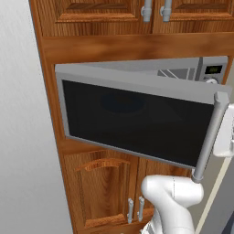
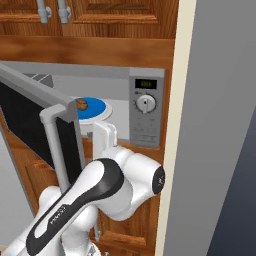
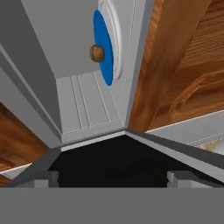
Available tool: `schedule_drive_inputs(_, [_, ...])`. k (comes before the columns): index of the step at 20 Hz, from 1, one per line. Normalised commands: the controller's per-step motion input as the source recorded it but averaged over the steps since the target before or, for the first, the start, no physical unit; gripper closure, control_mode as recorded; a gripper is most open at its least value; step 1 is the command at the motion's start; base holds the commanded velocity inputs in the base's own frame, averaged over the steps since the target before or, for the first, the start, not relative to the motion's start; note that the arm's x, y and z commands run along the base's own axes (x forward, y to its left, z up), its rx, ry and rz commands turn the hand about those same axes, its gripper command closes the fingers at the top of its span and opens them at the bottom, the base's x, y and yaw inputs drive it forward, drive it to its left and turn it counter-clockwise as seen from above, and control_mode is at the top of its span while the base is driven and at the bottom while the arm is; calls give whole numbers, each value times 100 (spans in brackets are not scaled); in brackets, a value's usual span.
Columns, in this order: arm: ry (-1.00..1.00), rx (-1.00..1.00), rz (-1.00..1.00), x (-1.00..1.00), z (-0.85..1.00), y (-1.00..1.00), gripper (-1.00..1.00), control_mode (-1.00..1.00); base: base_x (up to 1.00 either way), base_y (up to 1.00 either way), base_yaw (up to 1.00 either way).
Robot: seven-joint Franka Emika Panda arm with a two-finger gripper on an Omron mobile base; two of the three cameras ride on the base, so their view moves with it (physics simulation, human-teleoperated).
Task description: Retrieve the reheated potato from the microwave, then place the potato, cheese, and condiment on the cutting board.
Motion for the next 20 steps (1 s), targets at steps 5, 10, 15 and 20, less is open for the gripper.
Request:
schedule_drive_inputs(5, [-7,0,16,-1,-2,28,-100,-100,0,0,0])
schedule_drive_inputs(10, [-2,0,12,-21,0,32,-100,-100,0,0,0])
schedule_drive_inputs(15, [0,0,6,-32,0,35,-100,-100,0,0,0])
schedule_drive_inputs(20, [0,0,4,-43,0,36,-100,-100,0,0,0])
